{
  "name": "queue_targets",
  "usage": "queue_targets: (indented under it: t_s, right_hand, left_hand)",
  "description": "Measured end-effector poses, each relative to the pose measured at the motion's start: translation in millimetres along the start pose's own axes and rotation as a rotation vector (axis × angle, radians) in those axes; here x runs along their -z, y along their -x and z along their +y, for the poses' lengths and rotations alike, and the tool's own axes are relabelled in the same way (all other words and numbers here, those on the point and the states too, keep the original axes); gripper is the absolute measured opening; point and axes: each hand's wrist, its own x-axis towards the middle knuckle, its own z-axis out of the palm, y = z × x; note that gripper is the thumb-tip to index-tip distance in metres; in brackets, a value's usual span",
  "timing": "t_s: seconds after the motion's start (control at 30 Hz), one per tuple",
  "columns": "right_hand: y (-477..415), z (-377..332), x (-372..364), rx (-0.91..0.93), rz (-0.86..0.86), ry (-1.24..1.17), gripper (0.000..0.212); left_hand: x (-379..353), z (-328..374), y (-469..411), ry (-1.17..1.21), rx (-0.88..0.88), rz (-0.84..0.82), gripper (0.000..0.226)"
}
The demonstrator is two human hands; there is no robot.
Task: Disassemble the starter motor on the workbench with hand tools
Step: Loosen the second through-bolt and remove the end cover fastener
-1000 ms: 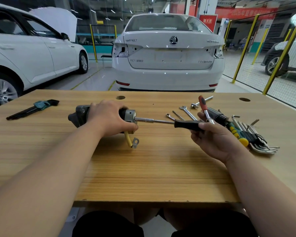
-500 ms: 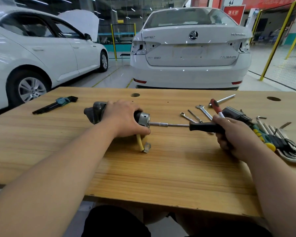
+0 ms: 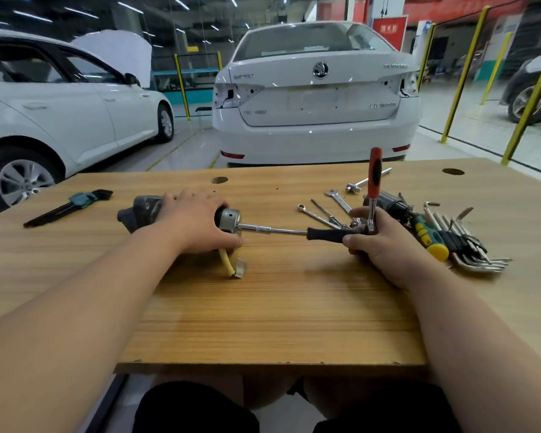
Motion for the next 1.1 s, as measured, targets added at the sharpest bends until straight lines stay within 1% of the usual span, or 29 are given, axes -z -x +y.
queue_targets:
  t_s: [0.13,0.23,0.3,0.37,0.4,0.5,0.6,0.73,0.83,0.9,0.93,1.03,1.1]
  right_hand:
    - [4.2,-3.1,-2.1,0.004,0.029,0.049,0.041]
    - [4.2,-3.0,-3.1,0.017,0.041,0.04,0.036]
    - [2.7,-2.2,-3.8,0.015,0.048,-0.007,0.025]
    - [3.5,-2.5,-6.5,-0.009,0.072,-0.062,0.012]
    - [3.4,-2.2,-8.1,-0.018,0.088,-0.088,0.015]
    - [3.6,-3.5,-10.6,-0.054,0.15,-0.114,0.031]
    - [2.7,-2.5,-8.5,-0.099,0.178,-0.066,0.035]
    - [-1.4,-1.6,-3.9,-0.163,0.158,-0.079,0.038]
    - [-4.4,-1.8,-2.5,-0.173,0.137,-0.004,0.038]
    - [-4.8,-1.8,-3.1,-0.149,0.146,0.057,0.028]
    - [-5.8,0.4,-2.5,-0.136,0.163,0.045,0.027]
    - [-3.2,1.5,-1.9,-0.125,0.188,-0.133,0.024]
    - [-1.1,1.5,-0.1,-0.097,0.161,-0.19,0.026]
  left_hand:
    - [-2.8,2.3,-2.7,-0.036,0.019,-0.022,0.096]
    - [-0.7,5.7,-3.8,0.012,0.043,-0.026,0.106]
    - [1.4,8.5,-5.0,0.041,0.072,-0.015,0.1]
    - [1.0,10.3,-6.0,0.02,0.086,-0.033,0.089]
    - [0.0,10.5,-6.6,0.012,0.087,-0.045,0.085]
    - [0.4,11.0,-7.6,0.018,0.088,-0.074,0.083]
    - [0.9,12.3,-6.9,0.02,0.088,-0.067,0.083]
    - [-0.9,11.4,-6.7,0.007,0.088,-0.063,0.082]
    - [0.1,11.1,-7.9,0.009,0.09,-0.069,0.081]
    - [-0.8,10.6,-7.6,0.001,0.091,-0.063,0.082]
    - [-1.5,10.1,-7.6,-0.003,0.084,-0.055,0.082]
    - [-3.0,8.6,-6.2,-0.008,0.077,-0.039,0.086]
    - [-2.8,9.2,-5.7,-0.009,0.073,-0.028,0.087]
